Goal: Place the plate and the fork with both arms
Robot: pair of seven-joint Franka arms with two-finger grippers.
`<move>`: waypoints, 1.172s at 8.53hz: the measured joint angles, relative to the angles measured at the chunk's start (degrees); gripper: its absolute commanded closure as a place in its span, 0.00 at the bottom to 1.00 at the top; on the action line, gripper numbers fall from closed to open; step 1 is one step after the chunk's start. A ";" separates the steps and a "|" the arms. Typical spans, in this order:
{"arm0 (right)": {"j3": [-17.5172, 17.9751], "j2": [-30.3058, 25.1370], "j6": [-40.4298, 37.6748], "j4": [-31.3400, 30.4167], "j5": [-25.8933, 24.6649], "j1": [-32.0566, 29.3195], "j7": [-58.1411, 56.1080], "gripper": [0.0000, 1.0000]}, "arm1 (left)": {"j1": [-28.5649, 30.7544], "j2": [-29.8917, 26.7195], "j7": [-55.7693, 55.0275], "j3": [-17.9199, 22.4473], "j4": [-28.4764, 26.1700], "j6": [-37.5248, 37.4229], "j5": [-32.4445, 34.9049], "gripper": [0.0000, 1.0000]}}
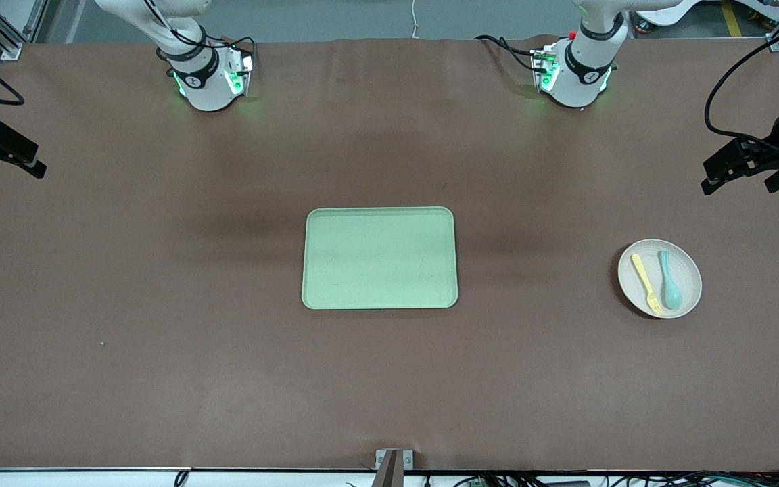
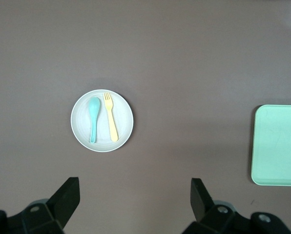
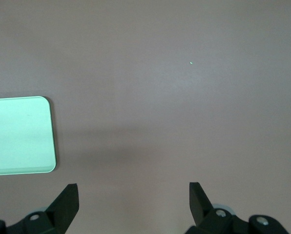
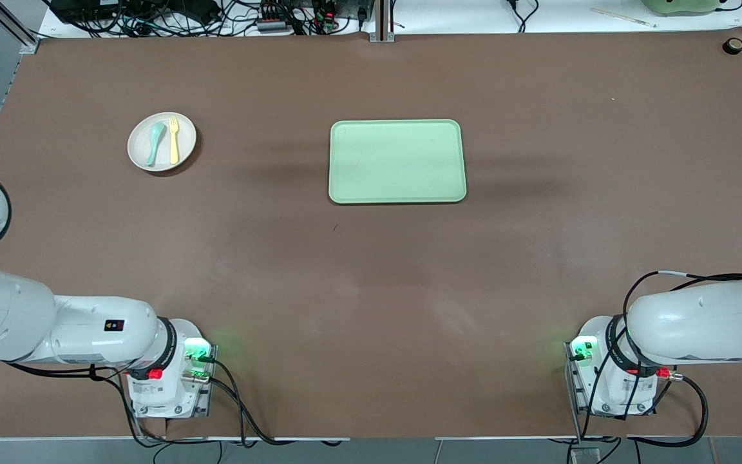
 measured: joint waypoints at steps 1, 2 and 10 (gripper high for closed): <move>0.00 0.00 -0.36 0.00 0.00 0.01 0.00 0.00 | 0.00 0.00 0.16 0.00 0.00 -0.10 0.00 0.00; 0.00 0.01 -0.77 0.00 0.00 0.01 0.00 0.00 | 0.00 0.00 0.20 0.00 0.00 -0.22 0.00 0.00; 0.01 0.09 -1.63 -0.01 -0.01 0.13 -0.94 0.00 | 15.12 11.53 15.29 0.64 -2.27 1.19 -0.88 0.00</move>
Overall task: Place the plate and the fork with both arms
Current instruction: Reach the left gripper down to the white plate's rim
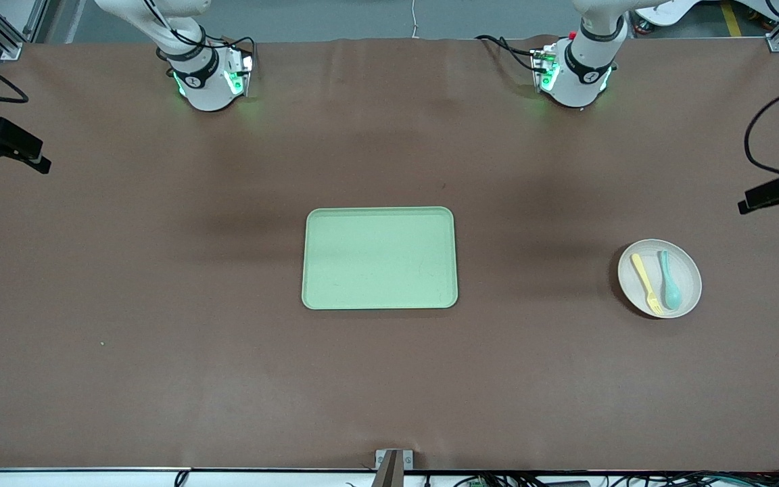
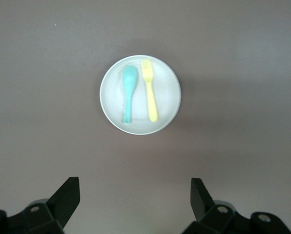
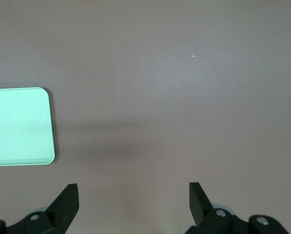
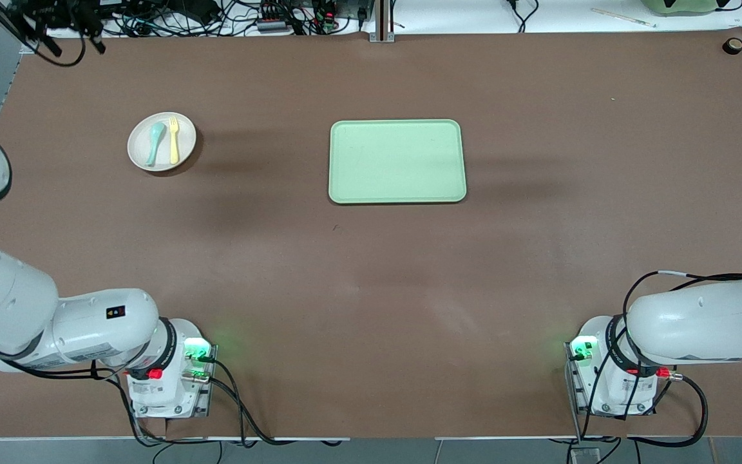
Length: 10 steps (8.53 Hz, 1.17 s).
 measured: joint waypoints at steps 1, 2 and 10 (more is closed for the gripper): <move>0.02 0.03 0.00 0.00 0.00 0.03 0.00 0.00 | 2.23 4.47 2.25 0.04 -0.09 2.05 -0.18 0.00; 0.03 0.06 0.00 -0.01 0.00 0.07 0.00 0.00 | 3.96 9.37 3.52 0.02 -0.15 5.21 -0.26 0.00; 0.05 0.83 0.01 -0.02 -0.01 0.14 0.00 0.00 | 8.98 30.57 14.24 -0.12 0.68 26.16 -6.91 0.62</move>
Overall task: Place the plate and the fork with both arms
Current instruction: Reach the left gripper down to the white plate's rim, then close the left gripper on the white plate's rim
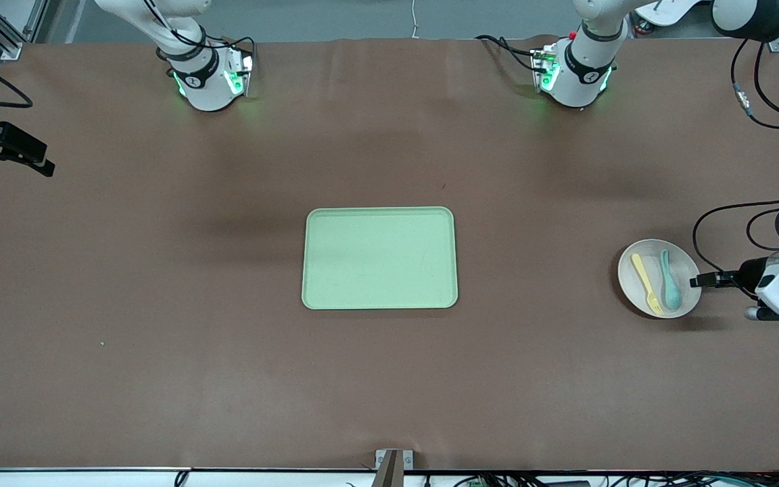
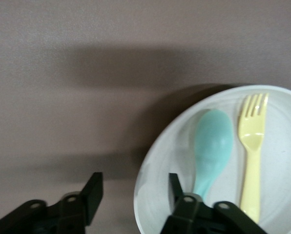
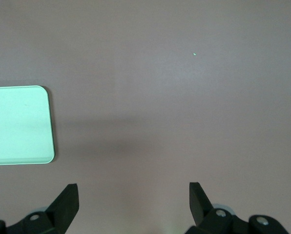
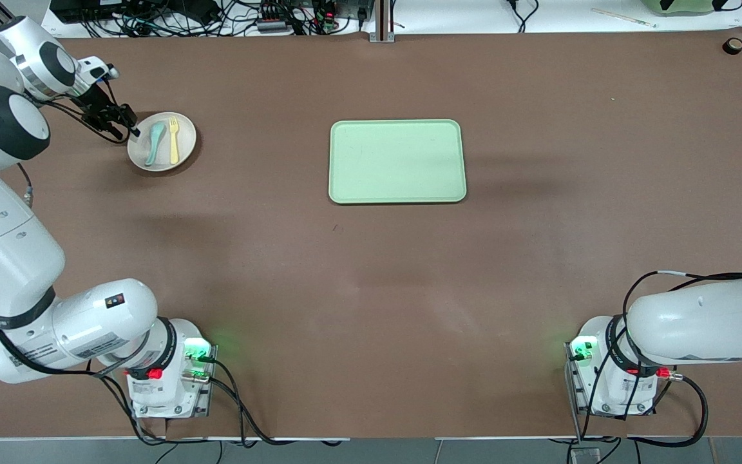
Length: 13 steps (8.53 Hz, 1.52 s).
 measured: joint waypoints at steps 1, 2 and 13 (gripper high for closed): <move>0.04 0.04 0.02 0.00 0.00 0.26 -0.03 0.00 | 0.17 0.16 0.01 -0.01 0.09 0.01 -0.06 0.71; 0.08 0.13 0.03 0.00 0.01 1.00 -0.03 0.00 | 0.28 0.16 0.03 -0.01 0.15 0.01 -0.30 0.79; -0.64 1.14 0.30 0.33 -0.08 2.27 -0.02 0.01 | 0.23 -0.07 3.99 -0.83 1.12 -0.14 -2.42 1.00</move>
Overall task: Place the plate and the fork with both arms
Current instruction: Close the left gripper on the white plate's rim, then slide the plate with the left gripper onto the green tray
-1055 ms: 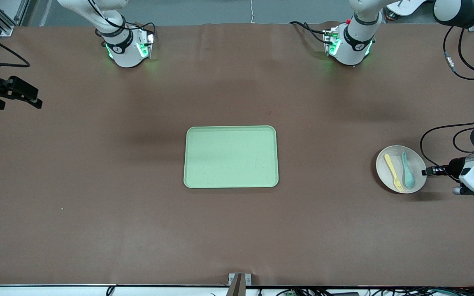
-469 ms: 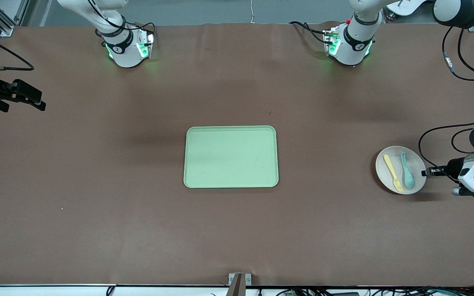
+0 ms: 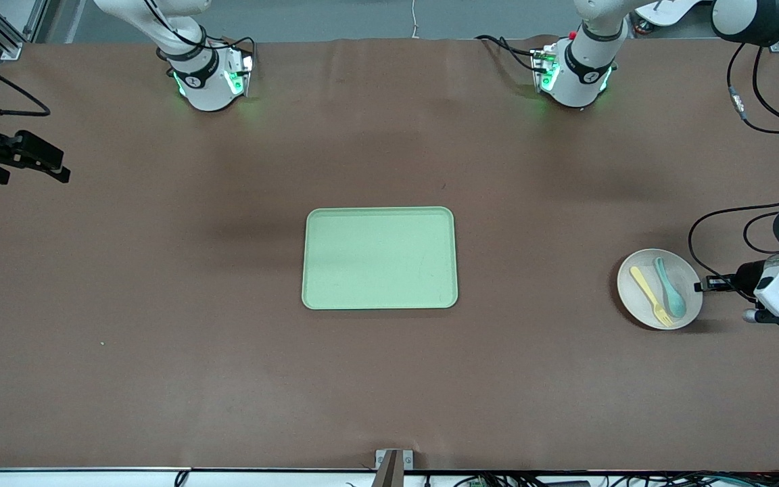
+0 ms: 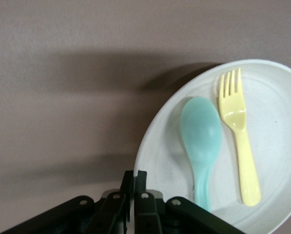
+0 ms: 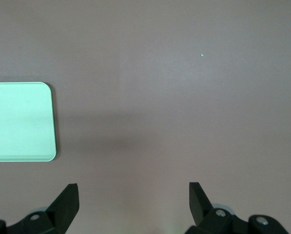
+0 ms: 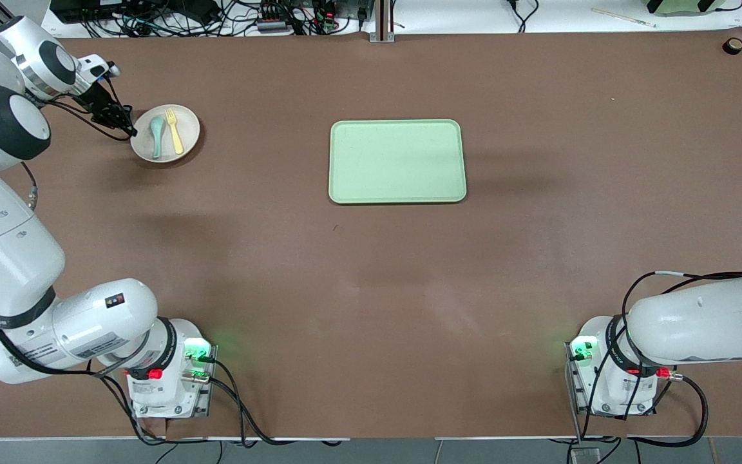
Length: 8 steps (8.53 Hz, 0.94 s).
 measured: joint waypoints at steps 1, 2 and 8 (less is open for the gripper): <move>-0.04 0.00 0.00 0.03 -0.01 0.00 0.00 0.01 | 0.05 -0.76 1.08 -0.81 0.34 -0.03 0.00 1.00; -0.06 0.00 0.00 0.07 -0.01 0.00 0.00 0.00 | 0.03 -1.93 1.42 -2.19 0.53 -0.38 0.00 1.00; -0.12 -0.01 0.14 0.13 -0.03 -0.02 0.00 0.00 | -0.40 -6.36 -5.16 -18.71 0.27 -7.85 -0.02 1.00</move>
